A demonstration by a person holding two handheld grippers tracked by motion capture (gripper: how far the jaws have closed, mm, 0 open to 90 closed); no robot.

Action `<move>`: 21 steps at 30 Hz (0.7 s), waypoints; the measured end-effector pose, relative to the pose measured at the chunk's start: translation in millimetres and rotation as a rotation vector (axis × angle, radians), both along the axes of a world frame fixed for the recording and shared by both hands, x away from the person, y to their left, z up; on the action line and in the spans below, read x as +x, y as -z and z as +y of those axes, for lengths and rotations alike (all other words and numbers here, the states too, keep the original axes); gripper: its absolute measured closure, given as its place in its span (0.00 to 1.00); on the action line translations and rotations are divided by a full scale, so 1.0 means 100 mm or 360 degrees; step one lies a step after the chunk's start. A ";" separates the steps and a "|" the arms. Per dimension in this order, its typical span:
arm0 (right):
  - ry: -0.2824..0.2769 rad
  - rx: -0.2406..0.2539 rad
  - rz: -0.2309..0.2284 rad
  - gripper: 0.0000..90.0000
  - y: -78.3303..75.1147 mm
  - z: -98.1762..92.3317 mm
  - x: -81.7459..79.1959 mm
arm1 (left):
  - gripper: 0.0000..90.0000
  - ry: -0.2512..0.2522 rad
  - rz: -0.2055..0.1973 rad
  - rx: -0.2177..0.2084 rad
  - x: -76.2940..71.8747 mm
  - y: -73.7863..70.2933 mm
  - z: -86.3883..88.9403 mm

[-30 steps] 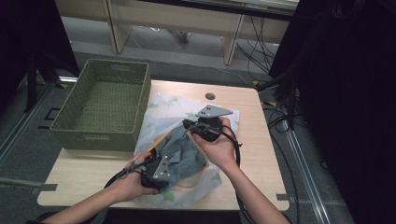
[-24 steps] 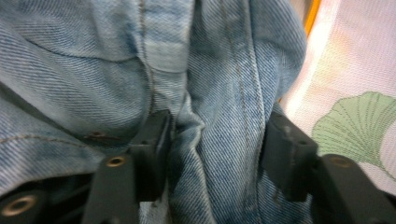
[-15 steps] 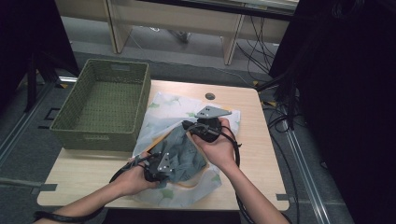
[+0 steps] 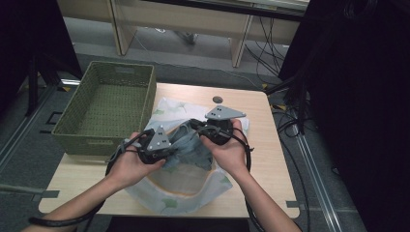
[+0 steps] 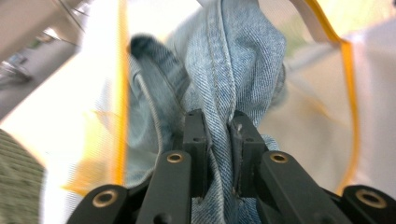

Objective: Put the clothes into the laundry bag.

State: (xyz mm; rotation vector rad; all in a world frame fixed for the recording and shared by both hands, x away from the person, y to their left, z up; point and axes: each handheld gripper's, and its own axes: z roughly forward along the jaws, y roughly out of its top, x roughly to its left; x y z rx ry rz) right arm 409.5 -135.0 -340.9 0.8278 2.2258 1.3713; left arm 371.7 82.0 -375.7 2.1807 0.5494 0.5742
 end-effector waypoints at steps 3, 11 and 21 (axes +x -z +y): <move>0.0004 0.0010 -0.0022 1.00 -0.03 0.00 -0.01 | 0.87 -0.0024 -0.0051 -0.0015 0.02 -0.06 -0.03; 0.0034 0.0002 0.0005 1.00 0.01 -0.03 0.03 | 0.85 -0.0045 -0.0189 0.0016 0.15 0.21 -0.22; 0.0050 -0.0033 0.0044 1.00 0.12 -0.04 0.08 | 0.83 0.0022 -0.0331 0.0321 0.30 0.87 -0.57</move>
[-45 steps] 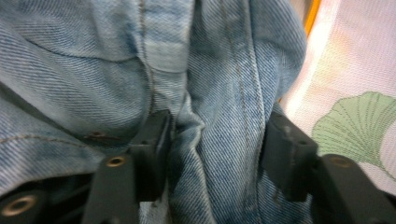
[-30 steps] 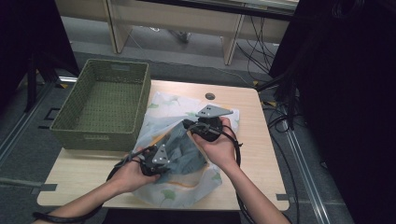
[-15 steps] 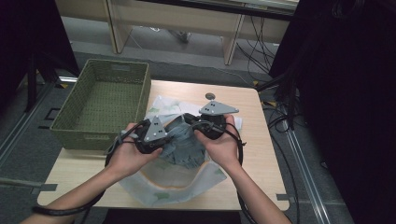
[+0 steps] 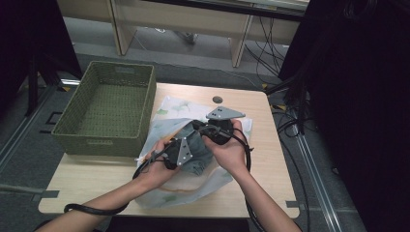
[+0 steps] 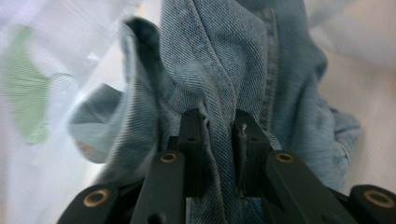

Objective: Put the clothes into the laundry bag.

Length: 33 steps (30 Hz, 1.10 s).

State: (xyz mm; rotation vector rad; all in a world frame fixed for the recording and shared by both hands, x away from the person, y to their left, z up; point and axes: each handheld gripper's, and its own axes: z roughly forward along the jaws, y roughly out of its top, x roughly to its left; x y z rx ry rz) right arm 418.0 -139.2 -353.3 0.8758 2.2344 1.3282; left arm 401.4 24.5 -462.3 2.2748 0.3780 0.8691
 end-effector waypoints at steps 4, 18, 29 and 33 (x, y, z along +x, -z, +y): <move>0.0008 -0.0005 0.0020 1.00 0.02 -0.01 0.01 | 0.82 -0.0020 -0.0027 0.0014 0.06 0.07 -0.04; 0.0025 -0.0020 0.0044 1.00 0.09 -0.04 0.06 | 0.72 -0.0095 -0.0027 -0.0098 0.13 0.11 -0.05; 0.0013 -0.0037 0.0062 1.00 0.11 -0.05 0.06 | 0.52 0.0027 -0.0018 -0.0283 -0.27 -0.26 0.19; 0.0014 -0.0041 0.0069 1.00 0.11 -0.05 0.06 | 0.54 -0.0036 -0.0149 -0.0393 -0.39 -0.48 0.40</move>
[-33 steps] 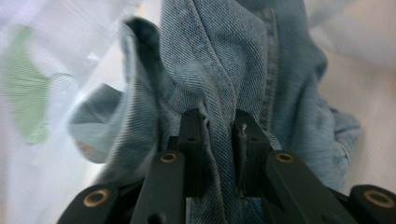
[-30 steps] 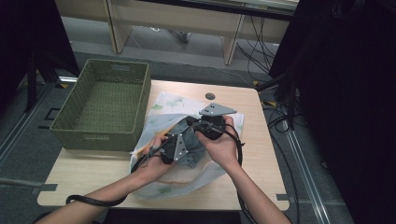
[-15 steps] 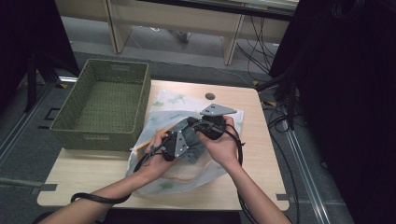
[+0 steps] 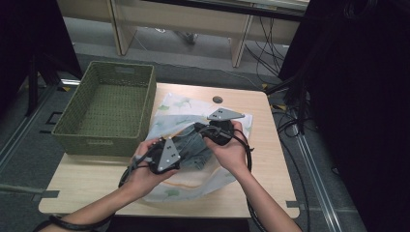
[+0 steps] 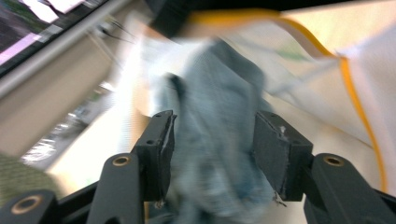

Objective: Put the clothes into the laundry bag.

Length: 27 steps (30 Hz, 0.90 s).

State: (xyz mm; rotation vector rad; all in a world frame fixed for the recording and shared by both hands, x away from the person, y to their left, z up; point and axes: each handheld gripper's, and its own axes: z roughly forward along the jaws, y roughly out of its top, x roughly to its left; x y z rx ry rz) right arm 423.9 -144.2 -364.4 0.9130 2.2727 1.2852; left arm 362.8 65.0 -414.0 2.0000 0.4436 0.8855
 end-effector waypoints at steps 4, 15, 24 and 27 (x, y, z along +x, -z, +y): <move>-0.0006 -0.0004 -0.0001 1.00 0.00 0.02 -0.01 | 0.55 -0.0128 -0.0015 0.0016 0.11 -0.06 0.20; -0.0011 -0.0005 0.0006 1.00 0.00 0.02 -0.02 | 0.84 -0.0147 0.0064 0.0310 0.28 0.11 0.24; -0.0031 -0.0022 0.0008 1.00 -0.01 0.03 -0.04 | 0.97 -0.0142 0.0114 0.0265 0.17 0.00 0.32; -0.0051 -0.0031 0.0008 1.00 -0.01 0.03 -0.05 | 0.97 -0.0123 0.0071 0.0271 0.10 -0.05 0.35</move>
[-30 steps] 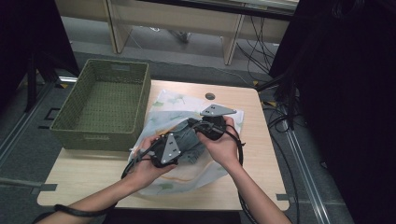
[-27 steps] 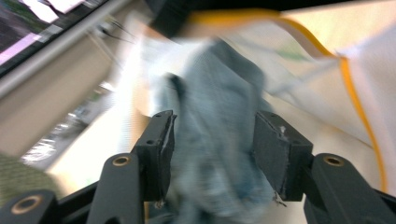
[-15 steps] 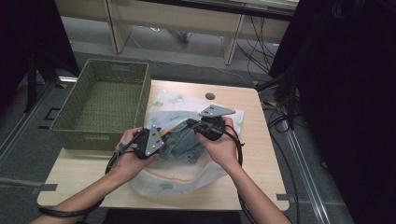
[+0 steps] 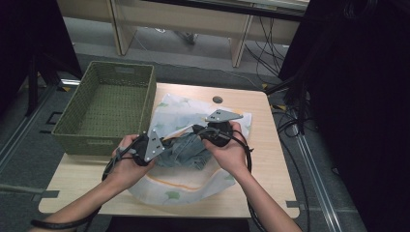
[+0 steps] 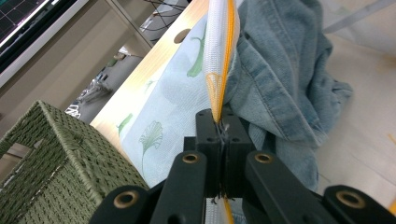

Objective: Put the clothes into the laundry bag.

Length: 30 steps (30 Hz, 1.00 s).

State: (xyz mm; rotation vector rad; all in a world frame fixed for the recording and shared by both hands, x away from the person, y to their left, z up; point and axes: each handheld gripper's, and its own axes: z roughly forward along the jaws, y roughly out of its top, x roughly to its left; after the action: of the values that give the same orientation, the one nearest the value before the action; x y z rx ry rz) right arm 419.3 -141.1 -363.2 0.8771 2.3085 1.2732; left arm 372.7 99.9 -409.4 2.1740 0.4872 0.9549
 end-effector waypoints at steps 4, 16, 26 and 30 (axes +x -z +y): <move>-0.0050 -0.0038 0.0010 1.00 -0.01 0.00 -0.03 | 0.97 0.0033 0.0025 0.0022 -0.09 -0.04 0.03; -0.0242 -0.0178 0.0085 0.99 0.12 -0.17 -0.26 | 0.95 0.0272 0.0154 0.0056 -0.37 0.07 0.00; -0.0336 -0.0324 0.0257 0.99 0.50 -0.24 -0.44 | 0.99 0.0414 0.0343 0.0161 -0.51 0.24 -0.02; -0.0386 -0.0379 0.0312 0.99 0.65 -0.26 -0.45 | 0.99 0.0460 0.0417 0.0229 -0.53 0.35 -0.06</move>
State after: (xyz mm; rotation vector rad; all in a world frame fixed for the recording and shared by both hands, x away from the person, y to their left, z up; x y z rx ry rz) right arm 374.5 -167.2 -428.1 0.6841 2.7214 1.0074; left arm 319.7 93.9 -444.0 2.4322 0.2186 0.5666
